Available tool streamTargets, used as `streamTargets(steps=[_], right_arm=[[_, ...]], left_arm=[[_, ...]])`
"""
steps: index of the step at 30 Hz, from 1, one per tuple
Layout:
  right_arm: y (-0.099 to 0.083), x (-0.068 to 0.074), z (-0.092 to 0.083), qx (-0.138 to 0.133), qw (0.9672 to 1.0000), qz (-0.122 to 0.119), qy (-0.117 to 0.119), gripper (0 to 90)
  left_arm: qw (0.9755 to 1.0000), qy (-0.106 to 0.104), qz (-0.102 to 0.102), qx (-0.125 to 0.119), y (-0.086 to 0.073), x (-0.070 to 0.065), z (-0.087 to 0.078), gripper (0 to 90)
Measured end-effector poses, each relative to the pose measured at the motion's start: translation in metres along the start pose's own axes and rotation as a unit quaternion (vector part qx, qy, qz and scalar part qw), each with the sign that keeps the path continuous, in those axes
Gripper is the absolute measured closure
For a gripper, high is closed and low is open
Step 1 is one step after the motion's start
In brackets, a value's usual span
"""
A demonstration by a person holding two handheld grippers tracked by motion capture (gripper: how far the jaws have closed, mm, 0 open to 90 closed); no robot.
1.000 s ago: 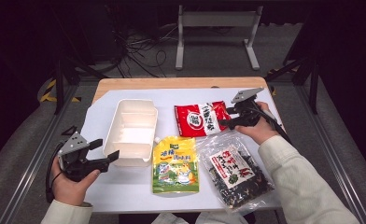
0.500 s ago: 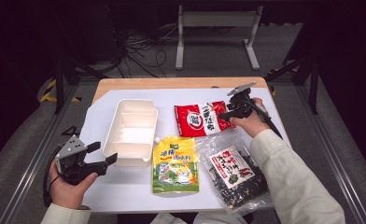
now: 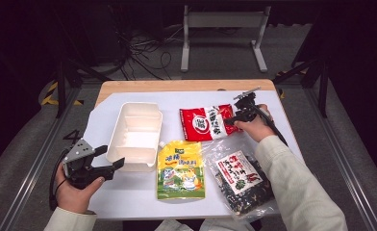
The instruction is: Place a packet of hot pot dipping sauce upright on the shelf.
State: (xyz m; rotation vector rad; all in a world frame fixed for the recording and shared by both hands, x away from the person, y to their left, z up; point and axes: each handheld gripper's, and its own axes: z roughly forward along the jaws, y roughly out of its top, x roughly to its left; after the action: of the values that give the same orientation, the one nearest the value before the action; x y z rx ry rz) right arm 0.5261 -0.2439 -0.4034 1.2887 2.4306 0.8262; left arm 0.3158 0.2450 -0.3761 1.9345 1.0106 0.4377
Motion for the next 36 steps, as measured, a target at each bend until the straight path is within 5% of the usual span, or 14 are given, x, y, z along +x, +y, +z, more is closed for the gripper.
streamTargets(steps=[13, 26, 36], right_arm=[[-0.011, -0.002, 0.024, 0.057, 0.9983, 0.006, 0.003, 24.2], [-0.010, -0.001, 0.023, 0.066, 0.9975, 0.005, 0.025, 45.2], [-0.003, 0.011, 0.019, 0.072, 0.9974, -0.001, -0.003, 69.1]], left_arm=[[1.0000, -0.003, -0.002, 0.004, 0.000, -0.001, 0.005, 23.5], [1.0000, -0.005, 0.002, 0.008, 0.000, -0.002, 0.008, 22.9], [0.9999, -0.008, 0.005, 0.010, 0.000, -0.004, 0.010, 22.9]])
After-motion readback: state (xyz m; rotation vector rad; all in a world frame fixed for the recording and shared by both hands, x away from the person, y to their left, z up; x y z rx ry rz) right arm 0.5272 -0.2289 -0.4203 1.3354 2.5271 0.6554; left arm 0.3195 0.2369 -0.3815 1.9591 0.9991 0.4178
